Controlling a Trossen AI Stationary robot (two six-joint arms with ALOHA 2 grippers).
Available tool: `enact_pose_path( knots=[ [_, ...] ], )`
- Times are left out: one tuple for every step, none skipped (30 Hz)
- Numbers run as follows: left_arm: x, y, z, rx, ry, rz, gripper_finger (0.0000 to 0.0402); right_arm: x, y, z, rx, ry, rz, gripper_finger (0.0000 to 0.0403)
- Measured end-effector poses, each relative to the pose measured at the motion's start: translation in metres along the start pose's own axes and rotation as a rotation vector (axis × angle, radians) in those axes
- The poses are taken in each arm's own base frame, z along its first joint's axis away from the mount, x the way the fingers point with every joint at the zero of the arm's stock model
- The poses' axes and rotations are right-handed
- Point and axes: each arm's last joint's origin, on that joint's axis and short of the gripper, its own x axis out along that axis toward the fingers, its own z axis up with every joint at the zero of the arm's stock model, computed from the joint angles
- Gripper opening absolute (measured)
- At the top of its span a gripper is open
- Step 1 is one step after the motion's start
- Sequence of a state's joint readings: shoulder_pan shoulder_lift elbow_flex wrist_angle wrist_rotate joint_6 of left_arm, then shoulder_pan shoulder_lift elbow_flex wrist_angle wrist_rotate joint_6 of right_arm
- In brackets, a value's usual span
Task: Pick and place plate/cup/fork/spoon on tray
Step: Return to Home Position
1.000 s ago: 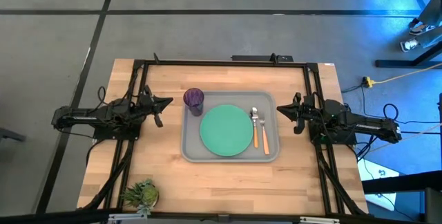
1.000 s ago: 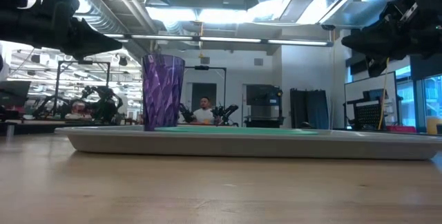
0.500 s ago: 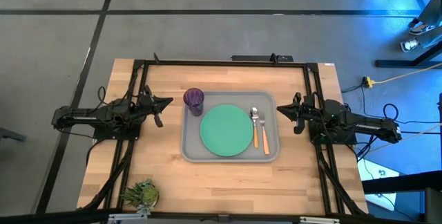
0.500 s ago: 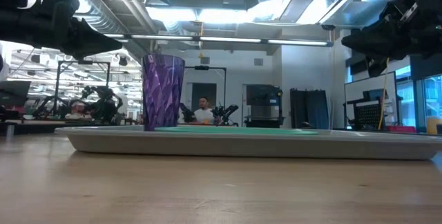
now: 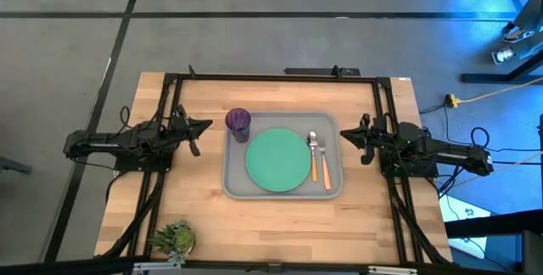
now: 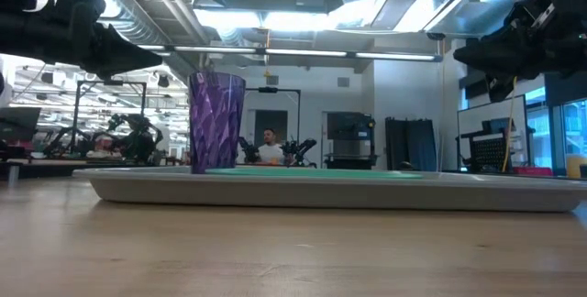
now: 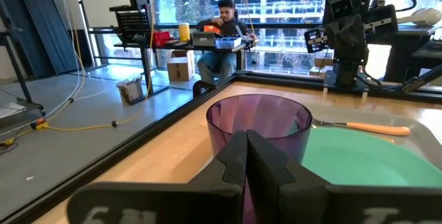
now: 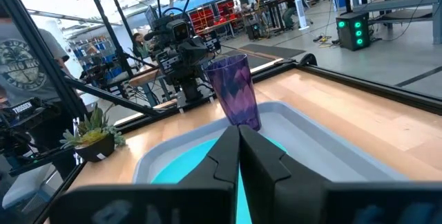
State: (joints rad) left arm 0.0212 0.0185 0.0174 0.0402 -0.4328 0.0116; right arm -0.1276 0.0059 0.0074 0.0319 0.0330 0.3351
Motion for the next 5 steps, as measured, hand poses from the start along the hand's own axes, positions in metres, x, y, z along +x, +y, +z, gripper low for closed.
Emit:
enact_pose_path(
  knots=[
    [0.0000, 0.0000, 0.0000, 0.000, 0.000, 0.000, 0.0000, 0.0000, 0.0000, 0.0000, 0.000, 0.000, 0.000, 0.0016],
    [0.0000, 0.0000, 0.0000, 0.000, 0.000, 0.000, 0.0000, 0.0000, 0.0000, 0.0000, 0.000, 0.000, 0.000, 0.0016],
    [0.0000, 0.0000, 0.0000, 0.000, 0.000, 0.000, 0.0000, 0.0000, 0.0000, 0.0000, 0.000, 0.000, 0.000, 0.0016],
    [0.0000, 0.0000, 0.0000, 0.000, 0.000, 0.000, 0.0000, 0.0000, 0.0000, 0.0000, 0.000, 0.000, 0.000, 0.0016],
    [0.0000, 0.0000, 0.0000, 0.000, 0.000, 0.000, 0.0000, 0.0000, 0.0000, 0.0000, 0.000, 0.000, 0.000, 0.0016]
  ],
)
